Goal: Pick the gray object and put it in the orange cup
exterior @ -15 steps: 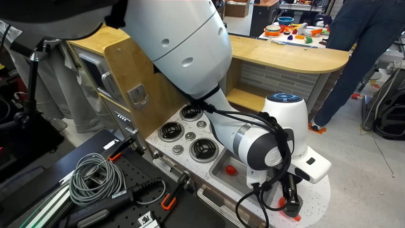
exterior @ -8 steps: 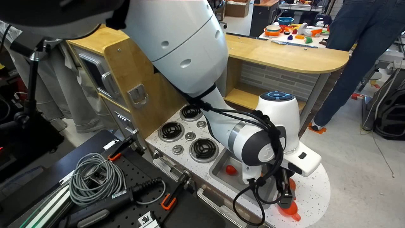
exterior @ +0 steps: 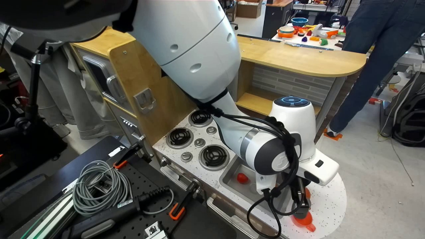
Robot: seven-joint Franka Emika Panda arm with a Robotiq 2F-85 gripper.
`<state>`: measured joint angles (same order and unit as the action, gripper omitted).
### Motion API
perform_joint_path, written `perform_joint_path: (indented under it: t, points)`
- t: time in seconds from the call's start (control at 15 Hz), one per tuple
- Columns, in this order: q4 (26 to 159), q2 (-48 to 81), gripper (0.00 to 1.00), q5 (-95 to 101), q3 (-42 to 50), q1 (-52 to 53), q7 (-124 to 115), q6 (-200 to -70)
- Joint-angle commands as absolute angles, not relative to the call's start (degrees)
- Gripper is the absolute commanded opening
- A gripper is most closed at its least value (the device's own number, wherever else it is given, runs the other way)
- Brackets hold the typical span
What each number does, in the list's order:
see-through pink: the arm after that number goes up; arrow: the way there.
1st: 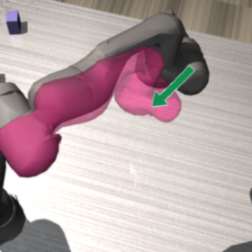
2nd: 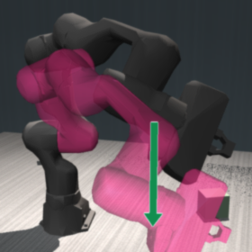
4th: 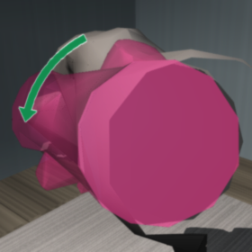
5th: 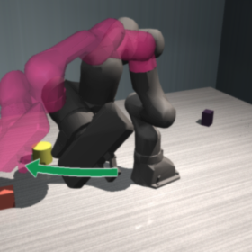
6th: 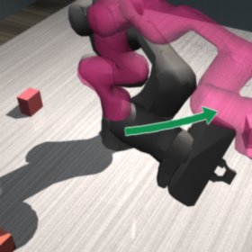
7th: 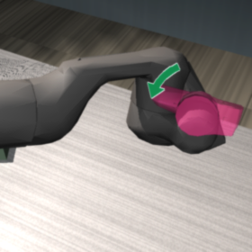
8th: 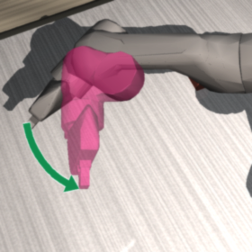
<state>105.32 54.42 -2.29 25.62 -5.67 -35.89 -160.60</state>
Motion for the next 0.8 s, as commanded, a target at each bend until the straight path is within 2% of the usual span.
perform_joint_path:
  t: [0.0,0.67,0.73]
  points:
    - [104.1,55.6,0.20,-4.1,25.0,-6.8,-33.7,-161.3]
    - [101.4,58.0,0.20,-4.5,25.0,-7.9,-33.3,-160.3]
    - [101.1,58.3,0.67,-4.5,25.1,-7.9,-33.2,-160.1]
